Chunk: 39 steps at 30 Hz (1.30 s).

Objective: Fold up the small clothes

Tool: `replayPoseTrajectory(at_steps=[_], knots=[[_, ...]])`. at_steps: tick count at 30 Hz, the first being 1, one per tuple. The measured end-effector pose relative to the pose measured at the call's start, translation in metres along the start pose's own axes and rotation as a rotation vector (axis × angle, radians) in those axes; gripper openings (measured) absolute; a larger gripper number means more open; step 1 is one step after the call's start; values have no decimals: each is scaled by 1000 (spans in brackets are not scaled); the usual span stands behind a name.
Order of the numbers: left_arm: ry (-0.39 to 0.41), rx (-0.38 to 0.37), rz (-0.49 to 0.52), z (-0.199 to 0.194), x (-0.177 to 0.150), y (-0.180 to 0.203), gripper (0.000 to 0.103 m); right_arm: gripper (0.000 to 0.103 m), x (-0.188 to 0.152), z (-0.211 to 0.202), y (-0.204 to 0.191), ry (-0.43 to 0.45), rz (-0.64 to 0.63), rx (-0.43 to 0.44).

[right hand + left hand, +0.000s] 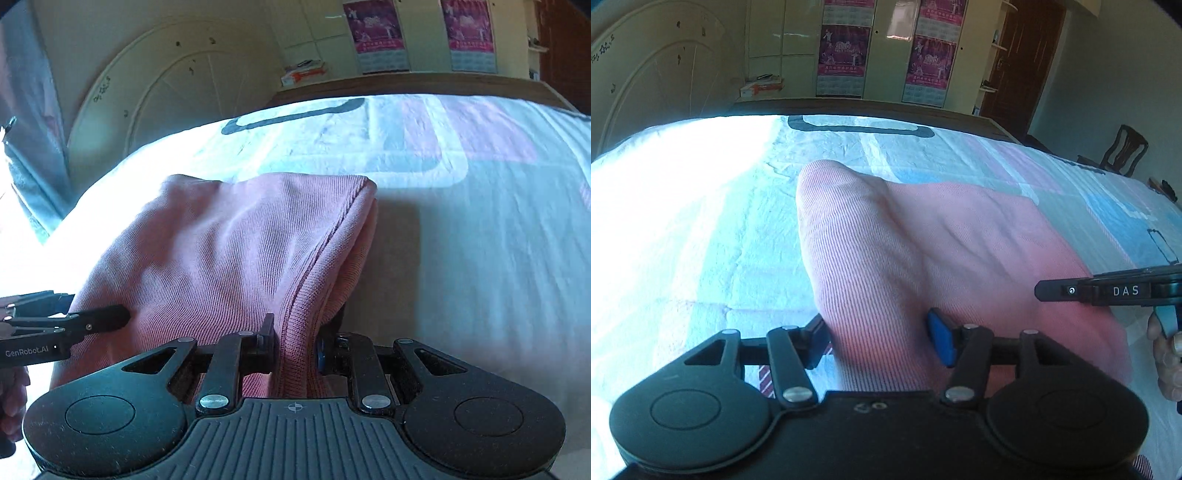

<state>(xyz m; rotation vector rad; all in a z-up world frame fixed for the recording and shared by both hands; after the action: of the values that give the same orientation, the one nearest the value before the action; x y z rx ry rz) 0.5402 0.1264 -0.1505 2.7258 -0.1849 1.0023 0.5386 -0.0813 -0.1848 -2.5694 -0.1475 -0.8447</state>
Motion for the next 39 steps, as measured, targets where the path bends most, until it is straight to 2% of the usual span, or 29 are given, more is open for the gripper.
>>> replayPoseTrajectory(at_steps=[6, 7, 8, 9, 10, 11, 12, 13, 14, 15, 18, 19, 20, 23, 24, 26, 31, 34, 36, 39], knots=[[17, -51, -31, 1, -8, -13, 59, 19, -3, 6, -3, 18, -35, -60], [23, -52, -28, -7, -12, -15, 67, 19, -3, 5, -5, 16, -43, -65], [33, -22, -19, -12, -11, -17, 79, 19, -4, 4, -6, 14, -54, -70], [48, -2, -4, -19, -10, -19, 81, 19, -4, 3, -7, 11, -58, -71], [67, -9, 5, -27, -9, -21, 69, 23, -4, 2, -7, 8, -57, -68], [81, -24, -1, -36, -7, -23, 46, 31, -3, 1, -5, 4, -55, -72], [94, -39, -9, -43, -4, -26, 39, 37, -1, -2, -3, 7, -46, -97], [117, -44, -6, -52, -1, -26, 30, 47, 2, -8, 0, 17, -41, -136], [133, -48, 7, -57, 2, -24, 30, 48, 8, -19, 1, 45, -42, -184], [137, -64, 30, -59, 6, -20, 30, 48, 15, -31, 0, 86, -44, -186], [61, -60, 104, -39, 9, -4, 28, 46, 31, -43, -13, 127, -86, -143], [34, -57, 110, -30, 7, 0, 24, 38, 33, -38, -21, 111, -140, -145], [10, -53, 112, -22, 2, 4, 24, 30, 31, -31, -26, 80, -174, -148], [4, -33, 96, -10, -10, 8, 25, 18, 17, -1, -23, -38, -223, -208], [10, -37, 81, -8, -13, 6, 25, 18, 9, 8, -15, -62, -218, -229], [13, -44, 60, -8, -14, 4, 25, 18, 8, 8, -8, -45, -174, -209], [19, -32, 67, -9, -13, 5, 26, 19, 6, 7, -11, -40, -213, -238], [45, -24, 45, -25, -10, 5, 24, 19, 8, -7, -18, -7, -196, -260], [70, -43, 21, -43, -12, 6, 24, 19, 6, -26, -30, 25, -203, -216], [68, -55, -1, -59, -27, 14, 19, 19, -5, -45, -46, 24, -238, -167]])
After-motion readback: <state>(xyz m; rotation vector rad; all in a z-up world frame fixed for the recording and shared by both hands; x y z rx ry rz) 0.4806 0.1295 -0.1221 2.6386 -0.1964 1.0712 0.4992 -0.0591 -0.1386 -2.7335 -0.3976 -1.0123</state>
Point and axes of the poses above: each gripper's, at about its wrist camera, not at the fingertips, and z roughly the way its jaws point, y to its right, x to its top, the point moved 6 cm from there along z, roughly the way its jaws point, and after that the axes turned 3 degrees about -z, right-handed, at the moved point
